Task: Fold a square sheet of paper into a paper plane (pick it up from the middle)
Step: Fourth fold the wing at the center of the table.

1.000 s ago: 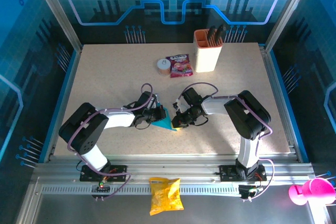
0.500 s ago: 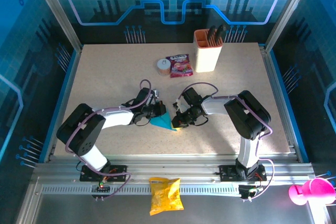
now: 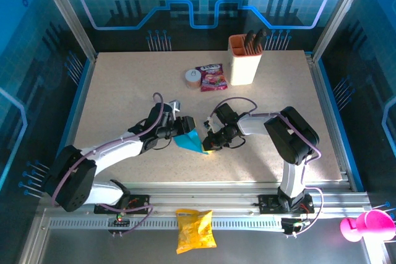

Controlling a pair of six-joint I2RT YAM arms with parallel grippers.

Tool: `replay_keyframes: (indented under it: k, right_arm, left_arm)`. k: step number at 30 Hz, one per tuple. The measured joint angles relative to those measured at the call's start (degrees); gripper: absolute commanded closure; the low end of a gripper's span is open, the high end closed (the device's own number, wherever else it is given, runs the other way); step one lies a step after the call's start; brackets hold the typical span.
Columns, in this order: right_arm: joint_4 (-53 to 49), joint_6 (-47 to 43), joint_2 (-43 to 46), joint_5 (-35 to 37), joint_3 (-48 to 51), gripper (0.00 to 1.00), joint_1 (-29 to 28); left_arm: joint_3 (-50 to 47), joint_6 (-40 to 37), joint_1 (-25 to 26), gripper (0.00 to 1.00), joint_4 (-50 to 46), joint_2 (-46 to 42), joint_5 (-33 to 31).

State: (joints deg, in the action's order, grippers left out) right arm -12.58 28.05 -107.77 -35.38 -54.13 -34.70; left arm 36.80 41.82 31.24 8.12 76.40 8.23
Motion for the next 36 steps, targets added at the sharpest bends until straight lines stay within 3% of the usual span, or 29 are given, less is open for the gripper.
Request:
replay_keyframes:
  k: [3, 7, 19, 25, 36]
  right_arm:
    - [0.04, 0.02, 0.00, -0.02, 0.00, 1.00, 0.00]
    - [0.07, 0.04, 0.00, 0.00, 0.02, 1.00, 0.00]
    - [0.13, 0.24, 0.00, 0.00, 0.02, 1.00, 0.00]
    - [0.15, 0.48, 0.00, 0.09, 0.04, 1.00, -0.11]
    - [0.17, 0.70, 0.00, 0.15, 0.04, 1.00, -0.15]
  left_arm:
    - [-0.02, -0.02, 0.22, 0.32, -1.51, -0.74, 0.11]
    - [0.09, -0.44, 0.76, 0.28, -4.22, -0.83, 0.63]
    - [17.49, -1.27, 1.14, 0.24, -29.68, 6.43, -3.58]
    - [23.87, -1.33, 1.86, 0.23, -36.74, 14.45, -3.96]
    - [28.76, -2.16, 2.27, 0.19, -42.77, 21.46, -5.62]
